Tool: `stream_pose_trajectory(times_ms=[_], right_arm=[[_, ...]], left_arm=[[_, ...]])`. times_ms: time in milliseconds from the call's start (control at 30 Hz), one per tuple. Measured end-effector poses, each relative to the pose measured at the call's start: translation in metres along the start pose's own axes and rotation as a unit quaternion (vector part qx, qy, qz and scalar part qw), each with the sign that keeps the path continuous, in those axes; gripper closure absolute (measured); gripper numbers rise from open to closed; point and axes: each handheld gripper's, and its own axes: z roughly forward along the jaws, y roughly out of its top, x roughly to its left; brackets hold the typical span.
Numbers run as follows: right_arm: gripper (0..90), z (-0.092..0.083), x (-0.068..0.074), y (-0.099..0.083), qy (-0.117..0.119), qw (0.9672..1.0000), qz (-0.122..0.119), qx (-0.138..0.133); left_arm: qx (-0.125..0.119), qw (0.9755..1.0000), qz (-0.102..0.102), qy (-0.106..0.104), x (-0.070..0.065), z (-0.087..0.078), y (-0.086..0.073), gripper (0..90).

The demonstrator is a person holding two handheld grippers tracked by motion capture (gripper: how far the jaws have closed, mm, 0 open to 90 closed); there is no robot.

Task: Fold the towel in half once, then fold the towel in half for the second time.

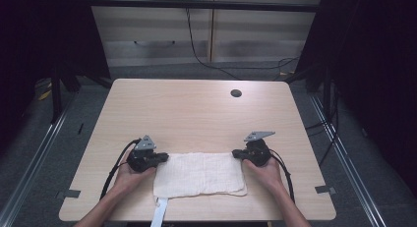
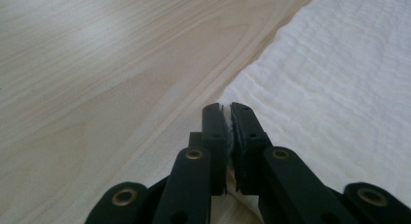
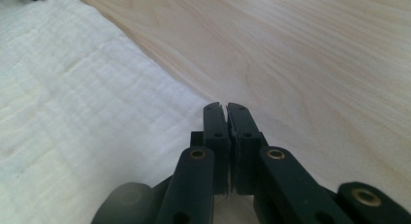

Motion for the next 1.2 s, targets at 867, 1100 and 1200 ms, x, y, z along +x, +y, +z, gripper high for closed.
stream_pose_trajectory(times_ms=[867,1100,1200], right_arm=[[87.7,-0.024,0.027,0.019,0.033,0.995,-0.032,-0.088],[87.6,-0.034,0.039,0.019,0.05,0.9929,-0.04,-0.1],[87.6,-0.036,0.044,0.018,0.058,0.9926,-0.043,-0.097]], left_arm=[[-0.005,0.9993,-0.035,0.008,0.01,-0.006,-0.005,85.4],[-0.008,0.9992,-0.039,0.008,0.011,-0.006,-0.006,85.2],[-0.008,0.9991,-0.04,0.01,0.01,-0.006,-0.006,85.2]])
